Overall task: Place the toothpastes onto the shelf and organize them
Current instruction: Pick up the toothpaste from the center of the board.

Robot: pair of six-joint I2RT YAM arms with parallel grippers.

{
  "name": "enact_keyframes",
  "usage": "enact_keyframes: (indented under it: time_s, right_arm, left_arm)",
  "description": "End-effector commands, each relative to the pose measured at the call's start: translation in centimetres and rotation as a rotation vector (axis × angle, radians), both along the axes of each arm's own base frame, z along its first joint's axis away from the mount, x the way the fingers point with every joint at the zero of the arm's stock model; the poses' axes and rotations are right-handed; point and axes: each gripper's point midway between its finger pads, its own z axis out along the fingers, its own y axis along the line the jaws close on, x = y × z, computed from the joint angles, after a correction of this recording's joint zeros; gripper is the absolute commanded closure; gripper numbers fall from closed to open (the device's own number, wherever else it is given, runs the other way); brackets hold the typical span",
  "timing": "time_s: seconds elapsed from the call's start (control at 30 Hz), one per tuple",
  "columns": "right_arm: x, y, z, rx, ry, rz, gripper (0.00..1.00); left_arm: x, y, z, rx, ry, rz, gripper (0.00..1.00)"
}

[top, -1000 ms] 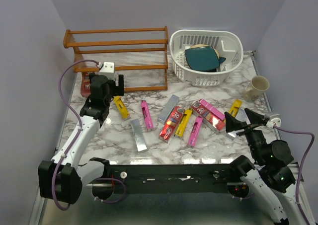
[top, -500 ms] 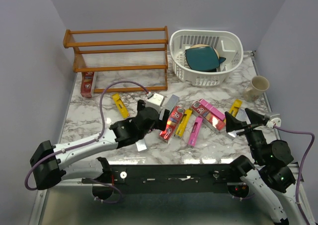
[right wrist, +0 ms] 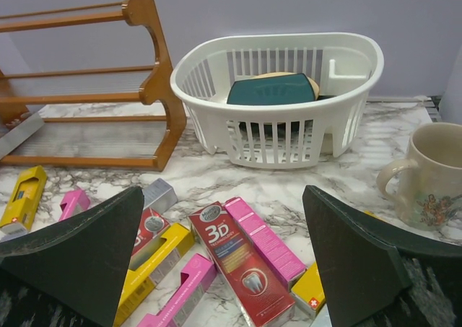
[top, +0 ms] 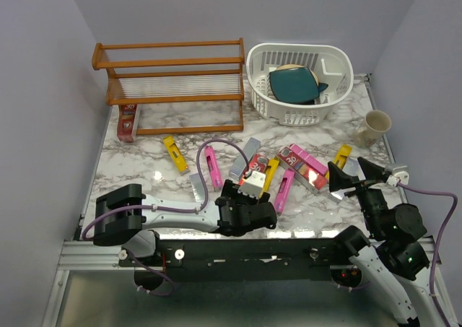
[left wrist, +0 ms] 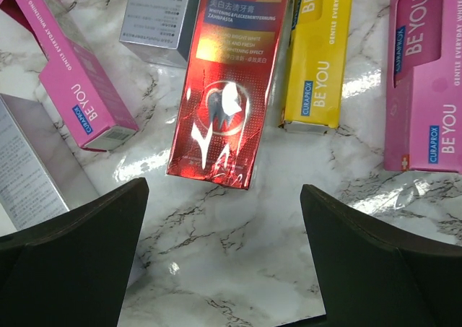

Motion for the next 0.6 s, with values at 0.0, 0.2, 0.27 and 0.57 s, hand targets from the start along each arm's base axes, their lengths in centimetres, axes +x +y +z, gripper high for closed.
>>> enact_keyframes:
  time_s: [0.0, 0.2, 0.27, 0.57]
  right_arm:
    - [-5.1, -3.8, 4.2, 0.152, -0.250, -0.030, 0.00]
    - [-5.0, -3.8, 4.1, 0.146, -0.249, -0.031, 0.00]
    - [-5.0, -3.9, 4.1, 0.148, -0.250, -0.033, 0.00]
    - [-5.0, -3.8, 4.1, 0.149, -0.249, -0.034, 0.00]
  left_arm:
    - [0.2, 0.4, -0.6, -0.064, -0.016, 0.055, 0.01]
    - [1.0, 0.4, -2.0, -0.078, 0.045, 0.027, 0.01]
    - [1.4, 0.2, -2.1, -0.089, 0.051, 0.006, 0.01]
    - [2.3, -0.2, -3.3, -0.158, 0.102, -0.055, 0.05]
